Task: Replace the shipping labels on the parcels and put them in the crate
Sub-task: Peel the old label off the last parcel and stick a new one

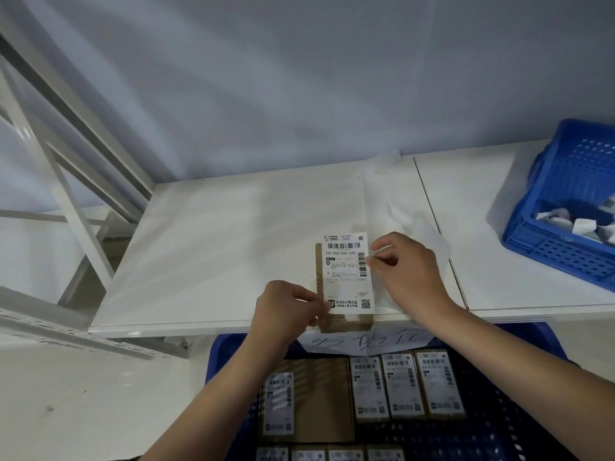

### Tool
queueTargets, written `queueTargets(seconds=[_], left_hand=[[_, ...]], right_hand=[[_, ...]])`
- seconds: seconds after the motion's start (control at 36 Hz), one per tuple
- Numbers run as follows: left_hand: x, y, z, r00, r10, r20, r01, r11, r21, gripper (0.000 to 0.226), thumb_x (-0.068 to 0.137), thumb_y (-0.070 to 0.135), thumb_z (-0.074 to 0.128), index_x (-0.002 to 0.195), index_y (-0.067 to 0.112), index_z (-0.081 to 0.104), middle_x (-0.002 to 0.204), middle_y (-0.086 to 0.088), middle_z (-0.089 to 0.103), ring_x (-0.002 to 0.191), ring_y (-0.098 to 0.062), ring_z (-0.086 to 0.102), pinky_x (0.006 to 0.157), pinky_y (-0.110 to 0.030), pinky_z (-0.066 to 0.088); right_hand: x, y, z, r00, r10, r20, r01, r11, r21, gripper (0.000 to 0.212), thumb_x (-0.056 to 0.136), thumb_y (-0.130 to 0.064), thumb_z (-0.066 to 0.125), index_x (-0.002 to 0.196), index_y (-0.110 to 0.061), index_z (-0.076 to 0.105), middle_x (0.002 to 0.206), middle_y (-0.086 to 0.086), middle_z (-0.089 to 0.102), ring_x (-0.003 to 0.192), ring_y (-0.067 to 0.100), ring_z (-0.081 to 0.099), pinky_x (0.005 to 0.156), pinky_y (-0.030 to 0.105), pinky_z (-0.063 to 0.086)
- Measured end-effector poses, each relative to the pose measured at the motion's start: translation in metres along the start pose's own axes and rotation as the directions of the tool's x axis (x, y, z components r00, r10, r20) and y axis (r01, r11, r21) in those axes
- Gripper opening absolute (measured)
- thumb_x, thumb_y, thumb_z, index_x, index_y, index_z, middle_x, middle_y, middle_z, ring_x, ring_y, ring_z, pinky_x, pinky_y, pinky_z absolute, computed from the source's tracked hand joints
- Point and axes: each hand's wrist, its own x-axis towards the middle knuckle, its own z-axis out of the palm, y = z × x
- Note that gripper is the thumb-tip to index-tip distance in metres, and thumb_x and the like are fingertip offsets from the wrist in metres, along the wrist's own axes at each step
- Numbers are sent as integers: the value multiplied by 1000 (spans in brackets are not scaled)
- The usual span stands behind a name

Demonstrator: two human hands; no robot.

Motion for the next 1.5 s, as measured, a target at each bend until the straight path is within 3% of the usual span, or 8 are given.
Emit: queueTargets(seconds=[0.25, 0.39, 0.58, 0.67, 0.78, 1.25, 1.42, 1.5], left_hand=[[2, -7, -4, 1000, -7, -25, 7, 1000, 11, 8, 81, 21, 86, 80, 15, 81, 79, 1, 78, 63, -10, 73, 65, -29, 57], [5, -7, -7, 999, 8, -43, -8, 1000, -1, 9, 81, 21, 86, 77, 16, 79, 76, 4, 77, 62, -9, 73, 56, -20, 50], [8, -10, -3, 999, -6, -43, 7, 1000, 19, 11, 80, 23, 87, 74, 18, 79, 75, 6, 76, 62, -10, 73, 55, -21, 49], [9, -11, -2, 999, -6, -37, 8, 999, 41, 10, 81, 24, 87, 74, 19, 80, 76, 8, 76, 61, -9, 73, 54, -20, 49], [10, -11, -2, 1000, -4, -31, 5, 999, 51, 8, 81, 23, 86, 79, 17, 81, 81, 6, 77, 64, -9, 73, 53, -18, 47], [18, -17, 3, 1000, -11, -12, 12, 997, 73, 10, 82, 24, 85, 81, 16, 80, 79, 11, 72, 64, -9, 72, 58, -23, 51], [19, -18, 3, 1000, -10, -18, 11, 997, 76, 9, 83, 23, 85, 85, 15, 81, 84, 8, 73, 64, -10, 72, 50, -17, 46], [20, -18, 3, 1000, -18, -16, 19, 997, 78, 9, 82, 24, 85, 84, 16, 81, 81, 11, 72, 65, -9, 72, 56, -21, 50]], right_hand=[[0, 5, 16, 997, -79, 2, 79, 990, -115, 10, 92, -12, 71, 100, -13, 66, 88, -6, 66, 81, 2, 61, 67, 2, 42], [-1, 8, 19, 994, -109, -7, 106, 974, -198, 9, 93, -16, 70, 98, -14, 63, 86, -8, 63, 81, 9, 61, 63, 3, 40], [0, 11, 21, 991, -133, -24, 125, 971, -202, 8, 93, -15, 69, 95, -14, 62, 81, -12, 60, 75, 1, 57, 63, 5, 42], [-1, 11, 24, 987, -156, -27, 147, 965, -219, 6, 94, -15, 68, 94, -14, 62, 82, -8, 63, 75, 7, 60, 62, 8, 43], [-2, 11, 25, 984, -175, -30, 164, 960, -229, 5, 94, -13, 67, 95, -11, 63, 84, -5, 65, 76, 12, 62, 69, 27, 52], [-4, 11, 25, 984, -179, -20, 169, 956, -238, 7, 94, -12, 67, 89, -11, 62, 78, -3, 67, 73, 14, 64, 70, 36, 54], [-4, 10, 24, 986, -165, -6, 159, 961, -224, 7, 94, -11, 66, 89, -11, 62, 79, -1, 67, 75, 14, 63, 72, 37, 55], [-4, 10, 25, 985, -171, -6, 166, 960, -224, 9, 94, -9, 66, 87, -12, 61, 78, -1, 66, 74, 15, 63, 71, 38, 55]])
